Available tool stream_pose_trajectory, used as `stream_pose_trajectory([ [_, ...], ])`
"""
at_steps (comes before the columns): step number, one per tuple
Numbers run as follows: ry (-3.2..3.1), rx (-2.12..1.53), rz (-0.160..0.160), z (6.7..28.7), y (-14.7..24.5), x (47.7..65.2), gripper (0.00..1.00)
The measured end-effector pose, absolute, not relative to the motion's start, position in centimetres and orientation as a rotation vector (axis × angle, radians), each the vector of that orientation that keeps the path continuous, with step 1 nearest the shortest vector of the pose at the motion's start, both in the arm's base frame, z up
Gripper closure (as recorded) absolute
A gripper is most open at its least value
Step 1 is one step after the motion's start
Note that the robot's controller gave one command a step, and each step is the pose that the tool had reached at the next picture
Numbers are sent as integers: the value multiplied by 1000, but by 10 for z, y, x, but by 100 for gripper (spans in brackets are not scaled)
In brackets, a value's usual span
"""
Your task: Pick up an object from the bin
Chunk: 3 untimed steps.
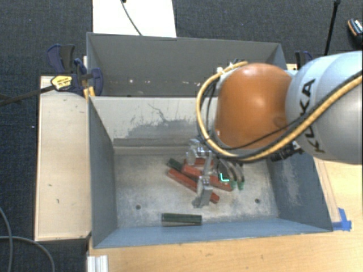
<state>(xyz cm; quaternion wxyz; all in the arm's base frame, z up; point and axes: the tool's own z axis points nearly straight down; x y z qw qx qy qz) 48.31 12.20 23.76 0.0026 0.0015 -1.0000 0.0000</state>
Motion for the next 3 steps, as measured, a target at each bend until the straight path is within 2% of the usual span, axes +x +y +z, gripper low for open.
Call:
stream_pose_trajectory([
  [1, -3136, -37, 3, 107, 50, 514, 0],
  [2, -3145, -63, 0, 70, 12, 566, 0],
  [3, -3151, -65, -3, 76, 15, 567, 100],
])
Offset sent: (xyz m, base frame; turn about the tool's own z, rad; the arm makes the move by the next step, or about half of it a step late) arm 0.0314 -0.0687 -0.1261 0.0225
